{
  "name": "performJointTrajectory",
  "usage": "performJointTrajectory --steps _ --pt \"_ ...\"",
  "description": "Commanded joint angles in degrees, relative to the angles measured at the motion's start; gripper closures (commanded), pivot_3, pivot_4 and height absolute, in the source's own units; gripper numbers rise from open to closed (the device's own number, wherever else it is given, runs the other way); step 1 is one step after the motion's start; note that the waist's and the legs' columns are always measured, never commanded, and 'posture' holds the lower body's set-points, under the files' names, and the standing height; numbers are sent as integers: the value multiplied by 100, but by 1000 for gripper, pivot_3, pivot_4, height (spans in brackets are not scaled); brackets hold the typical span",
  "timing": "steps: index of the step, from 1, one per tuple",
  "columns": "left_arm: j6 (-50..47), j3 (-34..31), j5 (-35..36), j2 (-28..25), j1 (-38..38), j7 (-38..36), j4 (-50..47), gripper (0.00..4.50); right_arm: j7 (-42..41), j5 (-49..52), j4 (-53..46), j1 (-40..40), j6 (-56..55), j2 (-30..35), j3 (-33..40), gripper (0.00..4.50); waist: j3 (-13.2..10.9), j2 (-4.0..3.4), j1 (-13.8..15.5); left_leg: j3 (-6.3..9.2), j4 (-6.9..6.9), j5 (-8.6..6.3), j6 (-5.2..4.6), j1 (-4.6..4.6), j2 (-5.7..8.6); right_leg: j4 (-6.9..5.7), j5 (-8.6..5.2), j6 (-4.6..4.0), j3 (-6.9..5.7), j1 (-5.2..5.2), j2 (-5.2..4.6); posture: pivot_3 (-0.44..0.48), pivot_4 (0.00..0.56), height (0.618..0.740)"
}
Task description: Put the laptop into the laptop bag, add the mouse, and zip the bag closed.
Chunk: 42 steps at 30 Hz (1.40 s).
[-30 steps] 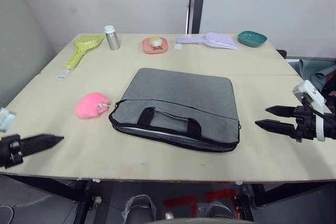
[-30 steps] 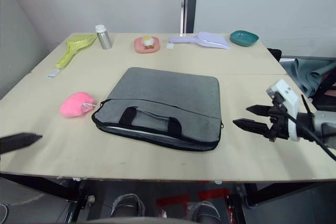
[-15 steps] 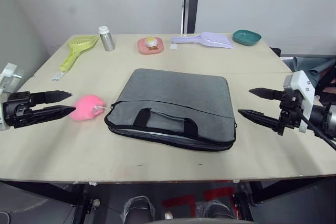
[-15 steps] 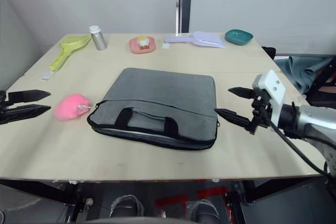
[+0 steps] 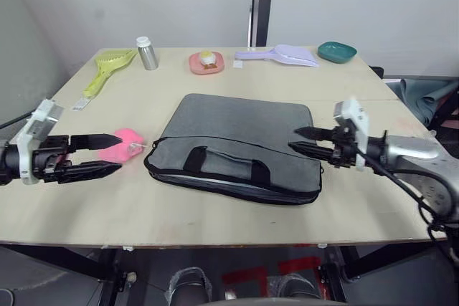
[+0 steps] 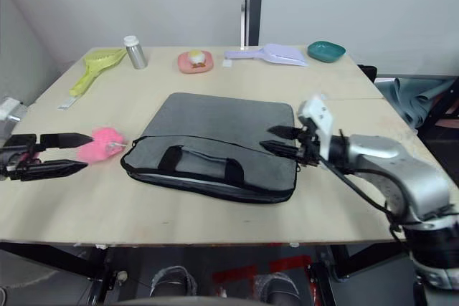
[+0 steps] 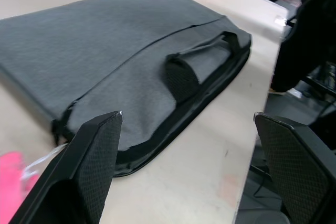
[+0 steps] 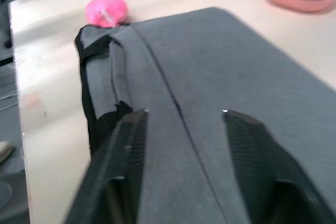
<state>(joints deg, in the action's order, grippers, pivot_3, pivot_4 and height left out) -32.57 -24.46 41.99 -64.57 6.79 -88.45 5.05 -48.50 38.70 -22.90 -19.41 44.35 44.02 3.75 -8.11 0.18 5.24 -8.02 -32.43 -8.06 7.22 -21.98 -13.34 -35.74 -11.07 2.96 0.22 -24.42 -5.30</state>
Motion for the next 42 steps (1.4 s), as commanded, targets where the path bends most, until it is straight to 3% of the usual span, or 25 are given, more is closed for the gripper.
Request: performJointTrajectory --steps 1,4,16,21,27,32,35,42 --pt "138 75 48 52 173 -209 -122 283 -209 -477 474 -235 -467 -76 -411 3571 0 0 10 0 -2 0 0 -5 0 0 0 0 -1 -3 0 0 150 740" --pt "52 247 238 192 435 -281 -289 283 -579 -794 1083 -488 -849 -337 -927 4472 3 4 6 2 -9 0 0 -9 0 -1 1 -2 -2 -3 0 0 150 740" --pt "-767 607 1087 669 1398 107 -1028 283 -1039 -2091 2486 -682 -1608 -749 -2025 4472 10 9 -8 8 -54 0 0 -7 -1 -48 0 -17 1 -3 -1 0 150 740" --pt "-933 675 1173 779 1611 276 -1167 283 -1106 -2214 2645 -715 -1618 -818 -2001 4472 22 15 -22 9 -76 0 0 3 -2 -78 0 -18 11 6 0 0 150 740" --pt "-734 666 441 732 1682 1008 -158 283 -1301 -2234 2478 -680 -1503 -723 -2029 4472 28 12 -12 12 -88 0 0 5 -2 -97 0 -18 15 8 0 0 150 740" --pt "-613 661 -633 850 2403 2798 1651 283 -1365 -2286 2530 -713 -1503 -718 -2002 4472 34 20 -2 30 -93 0 0 4 -2 -95 0 -17 3 9 1 0 150 740" --pt "-744 430 -899 921 2603 3691 2362 283 -1410 -2320 2553 -752 -1509 -733 -2014 4472 44 31 -9 36 -97 0 1 0 -2 -89 0 -17 -3 13 1 0 150 740" --pt "-316 873 -1583 992 2457 3734 3062 283 -1473 -2447 2599 -800 -1541 -788 -2070 4472 56 49 -6 49 -88 -1 2 -4 -2 -67 0 -18 -19 25 0 0 150 740"
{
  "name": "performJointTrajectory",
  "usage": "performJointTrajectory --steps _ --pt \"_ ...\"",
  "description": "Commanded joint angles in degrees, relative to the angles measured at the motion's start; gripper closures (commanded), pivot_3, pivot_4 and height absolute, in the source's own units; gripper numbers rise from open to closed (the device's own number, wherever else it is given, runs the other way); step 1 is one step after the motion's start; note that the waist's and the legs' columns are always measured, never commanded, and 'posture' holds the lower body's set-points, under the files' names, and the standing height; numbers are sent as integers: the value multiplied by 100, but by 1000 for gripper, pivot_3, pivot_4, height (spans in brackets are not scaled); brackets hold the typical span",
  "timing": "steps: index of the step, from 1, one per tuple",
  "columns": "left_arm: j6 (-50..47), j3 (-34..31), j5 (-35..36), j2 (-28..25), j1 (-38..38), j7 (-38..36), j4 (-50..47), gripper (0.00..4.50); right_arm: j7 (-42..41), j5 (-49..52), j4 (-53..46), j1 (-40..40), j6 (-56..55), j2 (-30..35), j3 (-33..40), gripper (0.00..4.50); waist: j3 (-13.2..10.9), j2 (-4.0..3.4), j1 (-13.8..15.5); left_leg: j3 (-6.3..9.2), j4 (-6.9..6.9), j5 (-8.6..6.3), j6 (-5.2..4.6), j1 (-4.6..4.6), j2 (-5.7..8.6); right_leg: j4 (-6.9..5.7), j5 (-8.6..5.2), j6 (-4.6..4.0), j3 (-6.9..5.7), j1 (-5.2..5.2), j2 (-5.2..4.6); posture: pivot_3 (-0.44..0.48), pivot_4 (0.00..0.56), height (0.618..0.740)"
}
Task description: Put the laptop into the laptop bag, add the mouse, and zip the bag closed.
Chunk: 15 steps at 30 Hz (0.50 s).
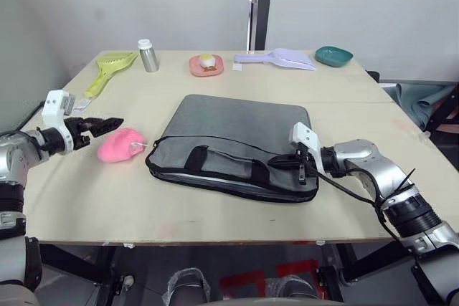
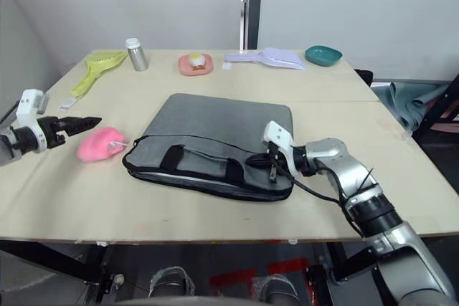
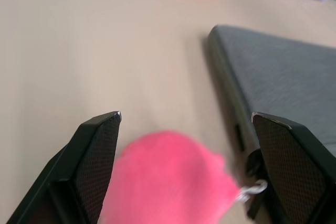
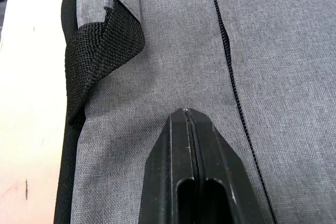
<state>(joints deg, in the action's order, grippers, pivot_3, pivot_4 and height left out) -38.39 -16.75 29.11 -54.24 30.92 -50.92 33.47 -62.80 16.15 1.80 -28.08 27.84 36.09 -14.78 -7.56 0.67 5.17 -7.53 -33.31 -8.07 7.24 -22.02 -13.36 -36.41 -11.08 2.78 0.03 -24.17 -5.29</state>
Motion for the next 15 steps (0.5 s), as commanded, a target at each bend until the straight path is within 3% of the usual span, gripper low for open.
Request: performJointTrajectory --steps 1,11,15 --pt "322 150 -400 -33 69 3 364 283 -48 -198 119 65 120 -3 -212 4472 1 1 3 3 0 0 0 3 0 0 0 0 -2 5 0 0 150 740" --pt "227 481 -757 326 226 -377 1004 283 -63 -307 -145 199 162 72 -260 4472 4 2 8 10 0 -1 1 9 0 1 0 0 -6 16 -1 0 150 740" --pt "-2 351 -611 438 221 -536 1005 1478 -65 -369 -197 198 185 94 -247 4500 4 2 4 10 3 -1 2 9 0 3 0 0 -7 16 -1 0 150 740"
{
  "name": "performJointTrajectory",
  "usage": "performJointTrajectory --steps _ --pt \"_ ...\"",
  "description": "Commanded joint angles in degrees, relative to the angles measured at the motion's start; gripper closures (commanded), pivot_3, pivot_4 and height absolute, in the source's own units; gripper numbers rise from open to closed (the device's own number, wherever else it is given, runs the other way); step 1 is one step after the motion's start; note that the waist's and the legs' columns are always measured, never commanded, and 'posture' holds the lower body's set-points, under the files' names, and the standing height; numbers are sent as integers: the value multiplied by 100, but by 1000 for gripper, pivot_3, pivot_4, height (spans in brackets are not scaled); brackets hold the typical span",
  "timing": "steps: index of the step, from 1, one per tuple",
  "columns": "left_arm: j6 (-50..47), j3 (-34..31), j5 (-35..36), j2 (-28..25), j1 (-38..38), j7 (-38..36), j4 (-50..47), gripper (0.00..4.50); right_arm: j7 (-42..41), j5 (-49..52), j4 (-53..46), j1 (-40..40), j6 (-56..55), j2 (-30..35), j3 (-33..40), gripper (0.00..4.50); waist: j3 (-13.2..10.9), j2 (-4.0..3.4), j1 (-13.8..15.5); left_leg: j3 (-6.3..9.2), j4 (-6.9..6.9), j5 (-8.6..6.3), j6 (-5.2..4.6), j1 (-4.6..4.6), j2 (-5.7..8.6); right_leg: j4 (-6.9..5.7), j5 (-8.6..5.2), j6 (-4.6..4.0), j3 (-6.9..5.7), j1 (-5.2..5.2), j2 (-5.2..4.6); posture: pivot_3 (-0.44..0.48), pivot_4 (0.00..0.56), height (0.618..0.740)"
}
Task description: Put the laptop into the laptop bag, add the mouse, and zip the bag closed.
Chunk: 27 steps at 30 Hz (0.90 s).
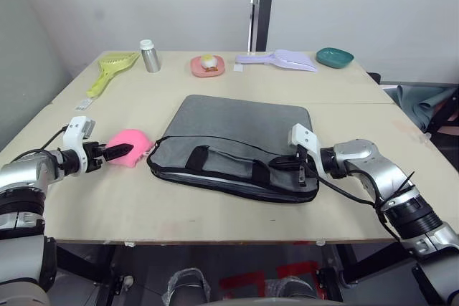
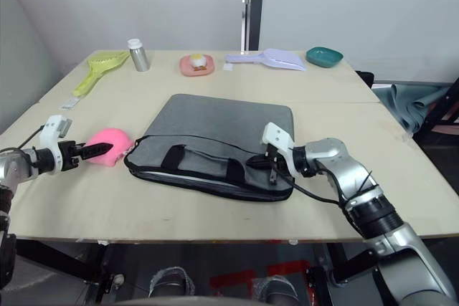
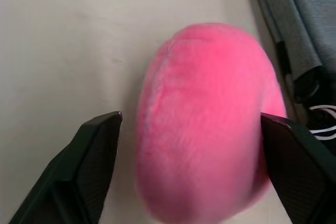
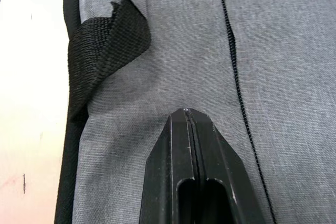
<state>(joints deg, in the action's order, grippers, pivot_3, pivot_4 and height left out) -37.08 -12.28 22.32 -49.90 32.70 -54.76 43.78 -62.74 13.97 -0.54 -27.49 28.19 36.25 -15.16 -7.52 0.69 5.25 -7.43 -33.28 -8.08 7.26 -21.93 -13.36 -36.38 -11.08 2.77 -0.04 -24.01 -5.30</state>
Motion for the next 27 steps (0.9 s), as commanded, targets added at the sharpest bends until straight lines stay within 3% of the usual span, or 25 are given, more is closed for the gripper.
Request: performJointTrajectory --steps 1,8,11,19,27 --pt "-230 -129 131 -17 -52 -259 -125 1809 -69 -151 35 130 161 82 -198 4500 0 -1 -6 -1 1 0 0 0 0 2 0 0 1 0 0 0 150 740" --pt "-812 -507 468 -278 -783 -537 -1034 4243 315 -471 501 -79 696 10 -396 4500 10 0 -37 -4 15 -1 1 1 0 21 0 0 0 2 0 0 150 740" --pt "-1108 -759 726 -330 -1208 -580 -1694 4243 377 -493 633 -124 808 -10 -421 4500 15 2 -58 -4 16 -1 2 9 0 20 0 -1 2 10 0 0 150 740" --pt "-1457 -1253 1051 -732 -2147 -837 -2311 4243 432 -510 735 -132 752 -71 -515 4500 25 14 -57 5 35 -3 2 20 0 22 2 -4 7 12 2 0 150 740" --pt "-1952 -1624 1420 -591 -2295 -632 -2374 4243 463 -544 715 -108 772 -138 -630 4500 41 37 -74 11 62 -4 3 31 0 30 2 -3 7 11 4 0 150 740"
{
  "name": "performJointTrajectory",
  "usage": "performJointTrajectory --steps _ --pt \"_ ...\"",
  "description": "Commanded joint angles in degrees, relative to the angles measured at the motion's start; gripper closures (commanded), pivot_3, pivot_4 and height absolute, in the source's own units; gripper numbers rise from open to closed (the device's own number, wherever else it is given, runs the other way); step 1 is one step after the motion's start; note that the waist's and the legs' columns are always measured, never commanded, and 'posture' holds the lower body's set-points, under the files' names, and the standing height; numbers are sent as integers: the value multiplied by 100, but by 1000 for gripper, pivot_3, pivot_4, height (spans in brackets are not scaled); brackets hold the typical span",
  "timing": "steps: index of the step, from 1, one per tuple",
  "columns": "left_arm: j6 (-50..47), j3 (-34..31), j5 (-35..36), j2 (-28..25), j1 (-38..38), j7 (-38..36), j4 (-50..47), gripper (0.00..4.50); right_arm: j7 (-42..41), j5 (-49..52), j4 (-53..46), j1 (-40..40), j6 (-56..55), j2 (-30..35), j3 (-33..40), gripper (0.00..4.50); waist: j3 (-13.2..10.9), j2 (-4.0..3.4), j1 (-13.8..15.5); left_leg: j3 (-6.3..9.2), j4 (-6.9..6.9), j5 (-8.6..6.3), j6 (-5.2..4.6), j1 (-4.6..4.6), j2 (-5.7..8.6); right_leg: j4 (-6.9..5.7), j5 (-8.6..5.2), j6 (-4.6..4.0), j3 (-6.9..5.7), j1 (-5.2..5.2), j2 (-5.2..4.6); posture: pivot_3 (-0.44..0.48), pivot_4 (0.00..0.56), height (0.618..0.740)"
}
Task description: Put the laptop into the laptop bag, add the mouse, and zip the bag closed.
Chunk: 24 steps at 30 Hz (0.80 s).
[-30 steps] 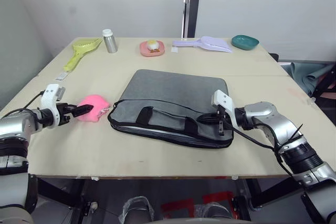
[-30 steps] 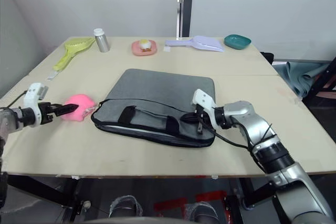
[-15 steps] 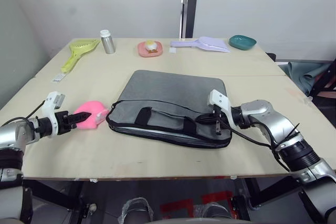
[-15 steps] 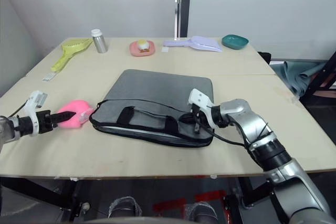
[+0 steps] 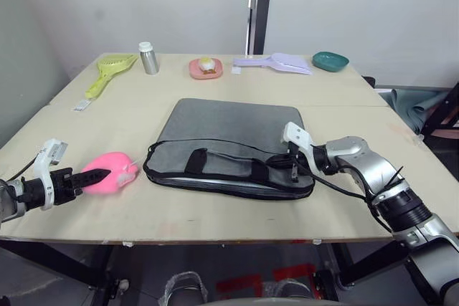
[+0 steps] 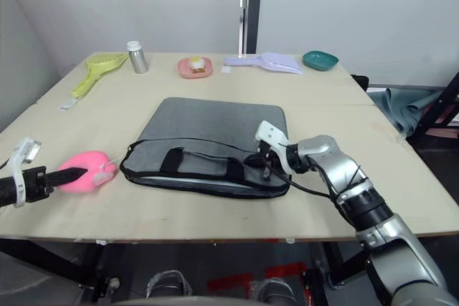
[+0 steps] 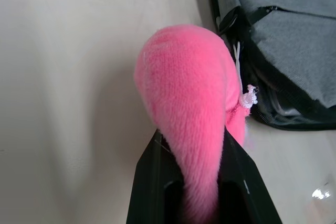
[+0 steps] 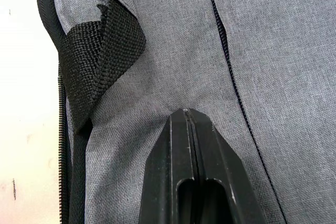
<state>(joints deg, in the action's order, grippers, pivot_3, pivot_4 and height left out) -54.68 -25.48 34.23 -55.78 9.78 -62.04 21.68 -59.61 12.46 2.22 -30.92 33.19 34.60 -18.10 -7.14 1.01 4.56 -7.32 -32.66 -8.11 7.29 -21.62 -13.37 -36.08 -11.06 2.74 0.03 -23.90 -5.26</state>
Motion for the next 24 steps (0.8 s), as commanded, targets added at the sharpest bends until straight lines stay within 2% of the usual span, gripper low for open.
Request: performJointTrajectory --steps 1,5,10,14,16,20,24 --pt "-248 -300 260 65 -29 157 -249 4243 141 -391 422 240 270 34 -338 4500 4 5 -7 0 3 0 1 3 0 2 0 0 0 1 0 0 150 740" --pt "-967 -427 713 623 -185 677 -979 4243 129 -380 377 255 289 56 -336 4500 5 1 -19 -15 10 -1 2 15 2 17 0 0 3 8 1 0 150 740" --pt "-1330 -142 964 1064 -1217 930 -2333 4243 168 -384 362 265 322 45 -350 4500 23 5 -78 -16 29 -2 3 15 1 45 0 0 0 15 1 0 150 740" --pt "-1475 -328 1132 1179 -1401 1144 -2451 4243 168 -390 281 321 366 31 -367 4500 64 -18 -74 -32 85 -2 3 48 8 94 -8 12 -1 43 4 0 150 740" --pt "-1657 -448 1333 1193 -1448 1184 -2560 4243 173 -409 291 323 355 26 -375 4500 65 -19 -76 -32 92 -2 3 51 8 97 -53 87 2 42 4 0 150 740" --pt "-1970 -570 1725 1135 -1735 1083 -2955 4243 179 -408 308 290 350 3 -370 4500 70 -16 -96 -37 93 -3 4 50 8 107 -52 85 3 43 6 0 150 740" --pt "-2233 -969 2013 1069 -1805 1024 -2670 4243 178 -435 296 282 329 -17 -406 4500 69 -16 -106 -38 99 -4 6 49 8 114 -57 93 3 41 6 0 150 740"
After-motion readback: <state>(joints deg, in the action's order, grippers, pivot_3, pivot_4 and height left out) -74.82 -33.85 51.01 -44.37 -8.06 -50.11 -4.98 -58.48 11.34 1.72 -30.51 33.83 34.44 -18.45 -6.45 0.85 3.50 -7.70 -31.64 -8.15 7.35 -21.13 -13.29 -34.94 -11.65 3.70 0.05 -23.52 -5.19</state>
